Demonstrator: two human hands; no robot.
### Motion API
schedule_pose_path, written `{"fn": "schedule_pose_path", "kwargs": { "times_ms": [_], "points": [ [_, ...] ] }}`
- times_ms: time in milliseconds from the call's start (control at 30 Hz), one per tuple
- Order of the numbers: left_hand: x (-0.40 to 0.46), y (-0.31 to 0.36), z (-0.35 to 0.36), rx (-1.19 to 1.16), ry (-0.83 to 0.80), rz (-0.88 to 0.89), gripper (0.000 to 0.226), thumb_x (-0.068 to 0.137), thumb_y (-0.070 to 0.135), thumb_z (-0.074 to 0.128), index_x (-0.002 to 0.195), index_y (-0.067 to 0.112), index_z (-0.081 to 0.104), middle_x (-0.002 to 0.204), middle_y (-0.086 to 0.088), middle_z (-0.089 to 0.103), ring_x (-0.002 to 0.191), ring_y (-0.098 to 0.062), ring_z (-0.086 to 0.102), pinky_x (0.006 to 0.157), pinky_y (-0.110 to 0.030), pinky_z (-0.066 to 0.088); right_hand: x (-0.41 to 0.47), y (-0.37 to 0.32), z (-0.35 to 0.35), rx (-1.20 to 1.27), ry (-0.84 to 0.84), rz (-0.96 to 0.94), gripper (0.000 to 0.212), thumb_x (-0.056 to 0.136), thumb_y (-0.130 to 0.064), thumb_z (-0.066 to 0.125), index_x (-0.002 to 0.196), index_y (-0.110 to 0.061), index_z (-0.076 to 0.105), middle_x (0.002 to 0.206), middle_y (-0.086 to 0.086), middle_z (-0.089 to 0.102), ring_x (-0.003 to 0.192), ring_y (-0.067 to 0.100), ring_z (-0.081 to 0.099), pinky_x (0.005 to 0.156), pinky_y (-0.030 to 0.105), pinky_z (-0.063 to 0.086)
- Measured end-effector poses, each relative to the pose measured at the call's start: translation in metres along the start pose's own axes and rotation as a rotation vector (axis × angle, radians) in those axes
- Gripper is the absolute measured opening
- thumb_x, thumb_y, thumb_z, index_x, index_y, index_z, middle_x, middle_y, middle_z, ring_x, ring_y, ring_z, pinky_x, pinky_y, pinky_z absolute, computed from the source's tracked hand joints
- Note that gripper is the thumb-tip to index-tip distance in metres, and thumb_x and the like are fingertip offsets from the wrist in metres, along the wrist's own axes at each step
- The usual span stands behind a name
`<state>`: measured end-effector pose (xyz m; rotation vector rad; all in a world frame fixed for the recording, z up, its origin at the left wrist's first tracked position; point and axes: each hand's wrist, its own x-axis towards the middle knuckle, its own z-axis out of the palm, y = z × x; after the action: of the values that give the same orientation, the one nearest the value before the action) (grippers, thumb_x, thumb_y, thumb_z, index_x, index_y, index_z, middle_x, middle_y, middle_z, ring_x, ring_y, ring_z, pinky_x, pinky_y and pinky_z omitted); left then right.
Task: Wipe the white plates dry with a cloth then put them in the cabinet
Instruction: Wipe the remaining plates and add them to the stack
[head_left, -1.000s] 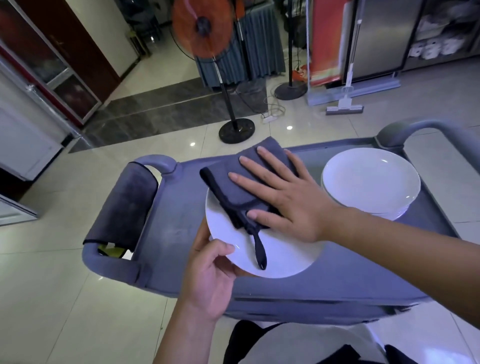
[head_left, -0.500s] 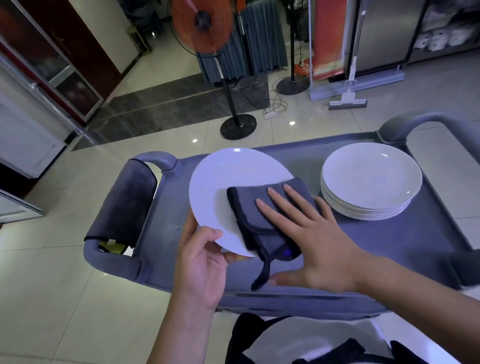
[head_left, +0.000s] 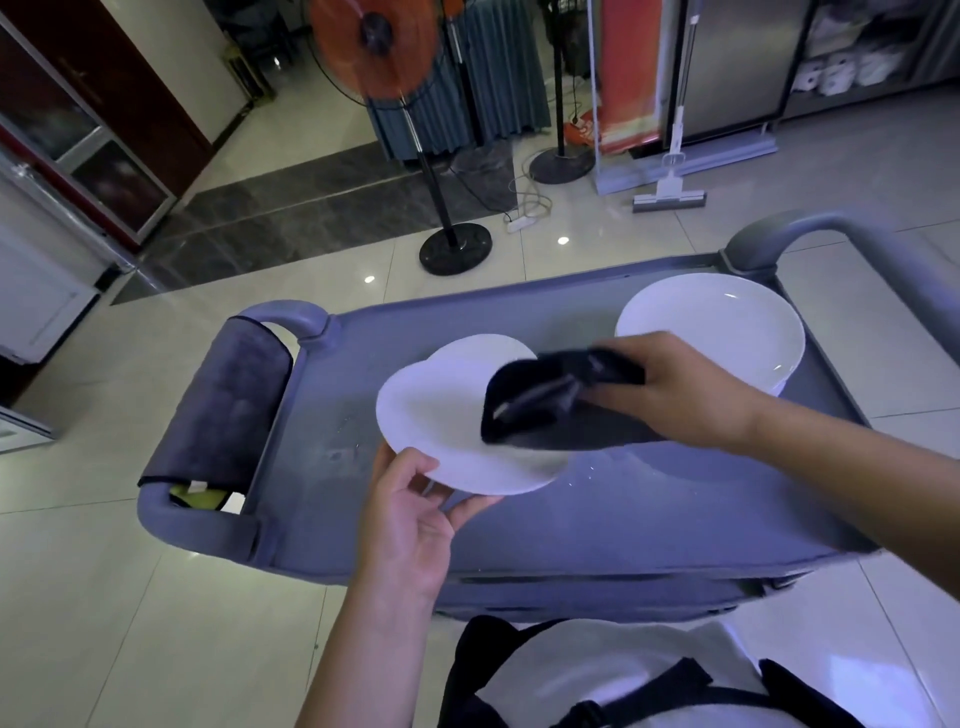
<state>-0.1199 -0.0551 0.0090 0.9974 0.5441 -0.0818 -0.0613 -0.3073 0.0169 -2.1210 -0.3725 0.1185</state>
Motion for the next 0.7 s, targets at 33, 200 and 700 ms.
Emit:
{"fn": "schedule_pose_path", "kwargs": {
  "times_ms": [33, 200, 700],
  "points": [
    [-0.001, -0.003, 0.002, -0.002, -0.004, -0.017, 0.043, 0.091, -0.003, 0.044, 0.122, 0.018, 0.064, 0.116, -0.011, 0.069, 0.11, -0.036, 0.065, 0.063, -0.048, 0.062, 0.002, 0.001, 0.0, -0.042, 0.049, 0.026, 0.009, 0.094, -0.02, 0.066, 0.097, -0.027, 0.072, 0.078, -0.012, 0.068, 0.076, 0.013, 0.06, 0.068, 0.024, 0.044],
    [-0.004, -0.012, 0.008, -0.071, -0.021, -0.085, 0.04, 0.091, -0.002, 0.044, 0.123, 0.013, 0.063, 0.108, -0.012, 0.07, 0.1, -0.032, 0.067, 0.064, -0.048, 0.062, -0.008, -0.015, 0.044, -0.184, 0.03, -0.139, 0.029, 0.094, -0.015, 0.058, 0.11, -0.036, 0.071, 0.084, -0.008, 0.069, 0.076, 0.02, 0.058, 0.064, 0.03, 0.043],
    [-0.009, 0.001, 0.004, -0.028, 0.076, -0.081, 0.047, 0.091, 0.006, 0.053, 0.138, -0.002, 0.054, 0.119, -0.026, 0.068, 0.103, -0.037, 0.07, 0.067, -0.048, 0.062, -0.032, -0.001, 0.103, -0.515, 0.21, -0.424, 0.064, 0.058, 0.01, 0.077, 0.116, -0.016, 0.072, 0.101, -0.006, 0.076, 0.078, 0.025, 0.072, 0.053, 0.026, 0.052]
  ]
}}
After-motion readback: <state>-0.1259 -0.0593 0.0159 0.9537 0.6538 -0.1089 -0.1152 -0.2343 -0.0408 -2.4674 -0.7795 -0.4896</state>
